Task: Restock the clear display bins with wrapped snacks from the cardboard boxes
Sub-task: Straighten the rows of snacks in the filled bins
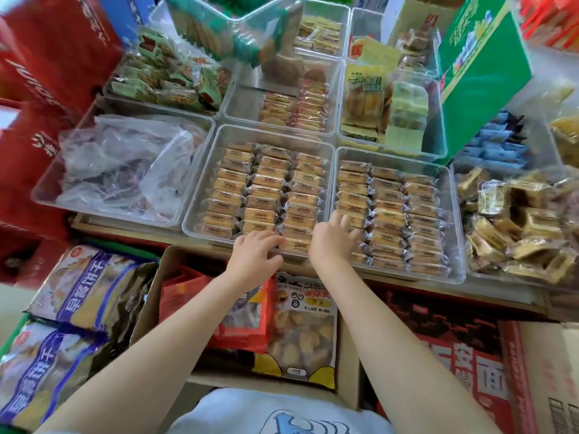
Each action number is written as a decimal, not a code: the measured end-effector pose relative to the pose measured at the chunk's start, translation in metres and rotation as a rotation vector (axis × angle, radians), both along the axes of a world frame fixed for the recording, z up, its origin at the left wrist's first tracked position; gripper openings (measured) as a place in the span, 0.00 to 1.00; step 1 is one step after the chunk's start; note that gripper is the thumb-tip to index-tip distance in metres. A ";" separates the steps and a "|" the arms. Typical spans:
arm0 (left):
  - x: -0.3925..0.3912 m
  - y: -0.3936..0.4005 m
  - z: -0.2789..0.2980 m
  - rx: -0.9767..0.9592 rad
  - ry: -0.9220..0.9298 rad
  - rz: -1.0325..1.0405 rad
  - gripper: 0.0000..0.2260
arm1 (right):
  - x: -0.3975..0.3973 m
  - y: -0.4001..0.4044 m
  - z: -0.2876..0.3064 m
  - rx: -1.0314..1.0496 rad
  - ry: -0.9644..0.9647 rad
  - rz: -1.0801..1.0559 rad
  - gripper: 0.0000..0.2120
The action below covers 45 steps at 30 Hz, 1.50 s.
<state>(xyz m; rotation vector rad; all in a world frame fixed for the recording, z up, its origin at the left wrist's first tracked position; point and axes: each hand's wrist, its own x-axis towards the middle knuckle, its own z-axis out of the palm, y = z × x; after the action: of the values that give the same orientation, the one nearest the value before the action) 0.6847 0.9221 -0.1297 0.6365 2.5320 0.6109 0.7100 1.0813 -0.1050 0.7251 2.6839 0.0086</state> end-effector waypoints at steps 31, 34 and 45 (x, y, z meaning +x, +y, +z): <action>0.025 0.094 -0.001 0.050 0.221 -0.384 0.20 | 0.068 0.131 -0.001 -0.453 0.246 -0.217 0.05; 0.044 0.110 -0.003 -0.164 0.298 -0.439 0.22 | 0.071 0.139 -0.007 -0.478 0.123 -0.103 0.07; 0.061 0.109 0.004 -0.299 0.239 -0.304 0.20 | 0.047 0.122 -0.013 -0.140 -0.097 0.115 0.09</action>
<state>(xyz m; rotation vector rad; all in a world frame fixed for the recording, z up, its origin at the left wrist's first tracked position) 0.7461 1.0309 -0.1256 1.0032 2.5915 0.0495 0.7566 1.2034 -0.1184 0.5136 2.5993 -0.1111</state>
